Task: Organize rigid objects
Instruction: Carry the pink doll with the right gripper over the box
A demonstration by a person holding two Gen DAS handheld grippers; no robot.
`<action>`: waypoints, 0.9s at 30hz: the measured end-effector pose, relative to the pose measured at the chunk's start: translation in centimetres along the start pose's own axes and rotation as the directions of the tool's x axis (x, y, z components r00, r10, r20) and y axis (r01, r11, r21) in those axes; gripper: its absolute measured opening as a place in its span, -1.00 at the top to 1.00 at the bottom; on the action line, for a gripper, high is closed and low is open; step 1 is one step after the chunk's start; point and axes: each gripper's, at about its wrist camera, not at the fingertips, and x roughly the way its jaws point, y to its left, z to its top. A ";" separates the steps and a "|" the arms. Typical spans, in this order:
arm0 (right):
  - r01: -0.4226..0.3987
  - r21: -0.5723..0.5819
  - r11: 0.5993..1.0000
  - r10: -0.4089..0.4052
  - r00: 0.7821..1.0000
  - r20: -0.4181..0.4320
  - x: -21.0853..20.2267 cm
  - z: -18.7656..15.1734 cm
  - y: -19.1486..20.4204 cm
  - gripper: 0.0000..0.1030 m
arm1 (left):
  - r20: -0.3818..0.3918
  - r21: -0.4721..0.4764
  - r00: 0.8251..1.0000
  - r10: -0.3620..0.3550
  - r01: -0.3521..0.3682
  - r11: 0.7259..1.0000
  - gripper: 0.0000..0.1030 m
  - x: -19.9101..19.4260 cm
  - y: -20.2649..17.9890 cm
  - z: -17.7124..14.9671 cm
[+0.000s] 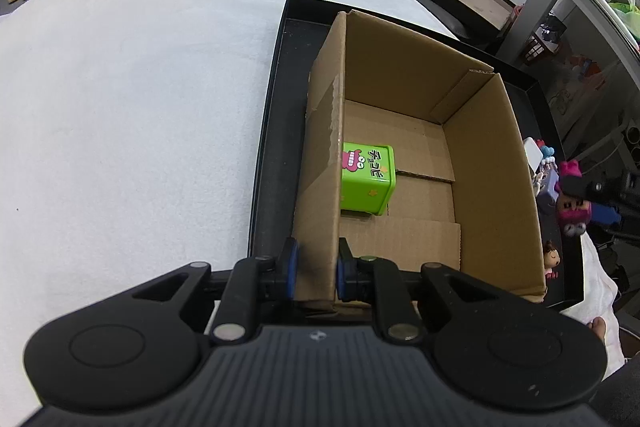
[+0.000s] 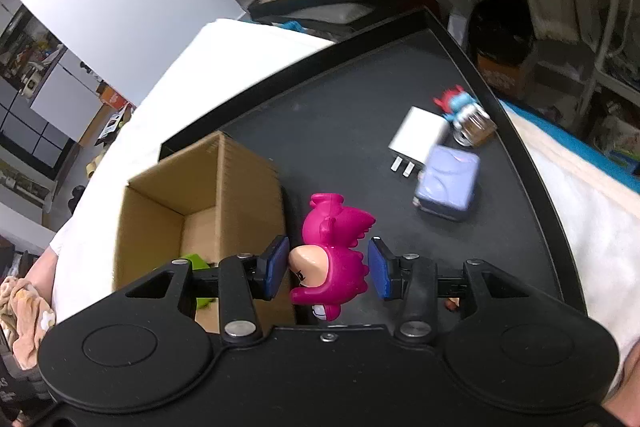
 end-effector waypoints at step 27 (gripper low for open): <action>-0.051 -0.198 0.979 0.045 0.998 -0.038 3.7 -0.5 12.6 0.16 | 0.009 -0.007 0.999 -0.036 0.036 0.999 0.67 0.0 0.7 -0.3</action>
